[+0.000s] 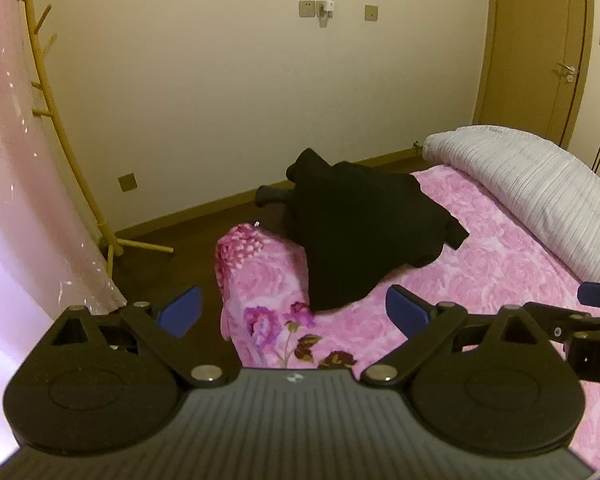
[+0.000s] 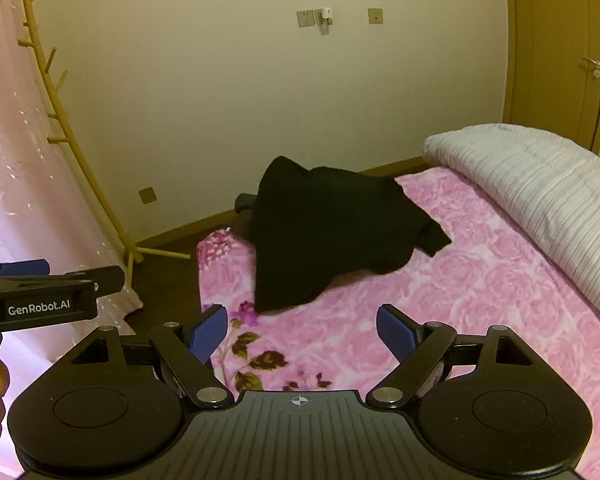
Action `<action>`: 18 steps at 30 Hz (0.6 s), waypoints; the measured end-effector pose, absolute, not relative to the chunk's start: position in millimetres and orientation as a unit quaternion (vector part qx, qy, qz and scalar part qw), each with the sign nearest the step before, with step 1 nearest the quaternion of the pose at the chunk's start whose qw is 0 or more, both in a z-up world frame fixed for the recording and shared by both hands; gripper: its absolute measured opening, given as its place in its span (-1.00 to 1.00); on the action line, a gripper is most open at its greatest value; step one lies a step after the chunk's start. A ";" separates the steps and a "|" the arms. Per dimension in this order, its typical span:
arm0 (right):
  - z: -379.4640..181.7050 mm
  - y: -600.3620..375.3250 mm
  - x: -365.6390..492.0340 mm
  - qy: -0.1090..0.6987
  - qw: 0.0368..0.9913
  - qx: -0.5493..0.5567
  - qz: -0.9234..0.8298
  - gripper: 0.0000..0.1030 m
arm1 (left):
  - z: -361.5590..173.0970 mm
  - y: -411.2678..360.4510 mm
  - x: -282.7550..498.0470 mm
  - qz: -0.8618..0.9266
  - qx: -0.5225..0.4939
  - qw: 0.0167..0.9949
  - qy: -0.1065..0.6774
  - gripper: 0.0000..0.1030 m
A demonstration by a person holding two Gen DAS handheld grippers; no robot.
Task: Fold clothes
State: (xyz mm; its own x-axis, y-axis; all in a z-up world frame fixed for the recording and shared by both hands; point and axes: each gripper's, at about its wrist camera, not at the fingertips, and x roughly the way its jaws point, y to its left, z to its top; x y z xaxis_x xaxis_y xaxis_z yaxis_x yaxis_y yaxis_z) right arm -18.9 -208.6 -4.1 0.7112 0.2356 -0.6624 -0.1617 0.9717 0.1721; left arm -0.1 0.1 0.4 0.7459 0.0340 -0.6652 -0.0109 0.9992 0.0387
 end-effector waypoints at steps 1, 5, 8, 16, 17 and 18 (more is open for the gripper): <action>-3.6 -209.4 -18.1 0.364 0.923 0.055 0.110 0.64 | 1.0 0.2 -0.3 0.012 0.014 0.936 0.353 0.85; -3.7 -208.1 -18.4 0.362 0.923 0.051 0.118 0.64 | -0.5 7.6 -3.0 0.007 -0.008 0.938 0.347 0.82; -13.5 -204.0 -18.9 0.359 0.924 0.046 0.124 0.64 | -6.0 18.7 -1.7 0.013 -0.018 0.936 0.351 0.82; -22.0 -196.9 -21.5 0.360 0.923 0.042 0.127 0.64 | -2.7 16.8 -13.3 0.026 -0.002 0.937 0.347 0.82; -20.5 -197.3 -21.1 0.361 0.923 0.042 0.127 0.64 | -2.6 15.8 -13.4 0.026 -0.001 0.937 0.348 0.82; -19.1 -197.6 -20.7 0.362 0.922 0.041 0.128 0.64 | -2.7 14.7 -13.5 0.027 0.000 0.937 0.348 0.82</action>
